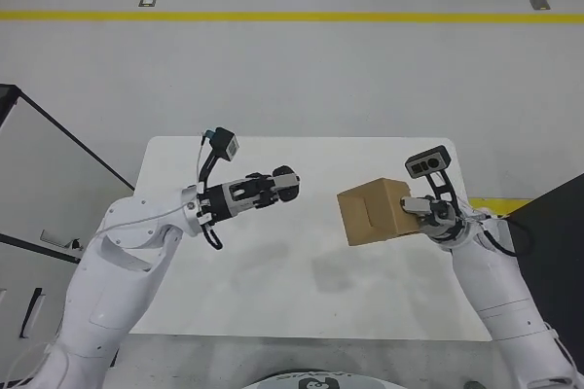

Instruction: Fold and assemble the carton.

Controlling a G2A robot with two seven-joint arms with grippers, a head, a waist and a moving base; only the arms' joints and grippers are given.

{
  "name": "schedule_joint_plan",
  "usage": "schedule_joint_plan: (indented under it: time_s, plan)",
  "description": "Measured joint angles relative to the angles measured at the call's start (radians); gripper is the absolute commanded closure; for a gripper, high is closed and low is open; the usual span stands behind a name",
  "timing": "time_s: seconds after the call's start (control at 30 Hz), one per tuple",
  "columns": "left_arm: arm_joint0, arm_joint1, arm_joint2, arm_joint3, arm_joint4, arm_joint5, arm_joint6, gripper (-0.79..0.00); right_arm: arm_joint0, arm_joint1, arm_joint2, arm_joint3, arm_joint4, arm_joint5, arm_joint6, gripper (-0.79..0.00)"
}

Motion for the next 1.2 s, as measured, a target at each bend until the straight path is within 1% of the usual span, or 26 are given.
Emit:
schedule_joint_plan:
  time_s: [0.13, 0.27, 0.4, 0.6, 0.7, 0.8, 0.83, 0.87, 0.9, 1.07, 1.2]
  plan:
    - [0.020, 0.005, -0.029, -0.005, -0.009, -0.001, -0.007, 0.000, 0.001, 0.006, -0.011, -0.004, 0.023, -0.002, 0.000, 0.000]
    - [0.033, 0.009, -0.051, -0.005, -0.005, 0.002, -0.011, 0.000, 0.006, 0.015, -0.011, 0.001, 0.000, -0.021, 0.000, 0.000]
    - [0.045, 0.014, -0.091, 0.001, -0.029, 0.008, -0.026, 0.000, 0.009, 0.025, -0.005, 0.005, -0.026, -0.041, 0.000, 0.000]
    - [0.067, 0.023, -0.152, 0.001, -0.055, 0.025, -0.054, 0.000, 0.001, 0.035, 0.011, -0.011, -0.042, -0.041, 0.000, 0.000]
    - [0.070, 0.025, -0.159, -0.008, -0.061, 0.030, -0.061, 0.000, -0.010, 0.037, 0.018, -0.023, -0.035, -0.041, 0.000, 0.000]
    - [0.065, 0.026, -0.148, -0.009, -0.060, 0.032, -0.065, 0.000, -0.023, 0.038, 0.022, -0.030, -0.029, -0.041, 0.000, 0.000]
    - [0.062, 0.026, -0.145, -0.007, -0.060, 0.031, -0.065, -0.203, -0.027, 0.038, 0.023, -0.032, -0.028, -0.041, 0.000, 0.000]
    - [0.060, 0.026, -0.142, -0.005, -0.059, 0.031, -0.066, -0.468, -0.029, 0.038, 0.023, -0.034, -0.027, -0.041, 0.000, 0.000]
    - [0.057, 0.026, -0.140, -0.001, -0.058, 0.031, -0.066, -0.785, -0.030, 0.038, 0.023, -0.034, -0.027, -0.041, 0.000, 0.000]
    - [0.052, 0.029, -0.152, 0.015, -0.057, 0.035, -0.073, -0.785, -0.030, 0.038, 0.023, -0.034, -0.027, -0.041, 0.000, 0.000]
    - [0.056, 0.035, -0.190, 0.029, -0.078, 0.031, -0.098, -0.785, -0.030, 0.038, 0.023, -0.034, -0.027, -0.041, 0.000, 0.000]
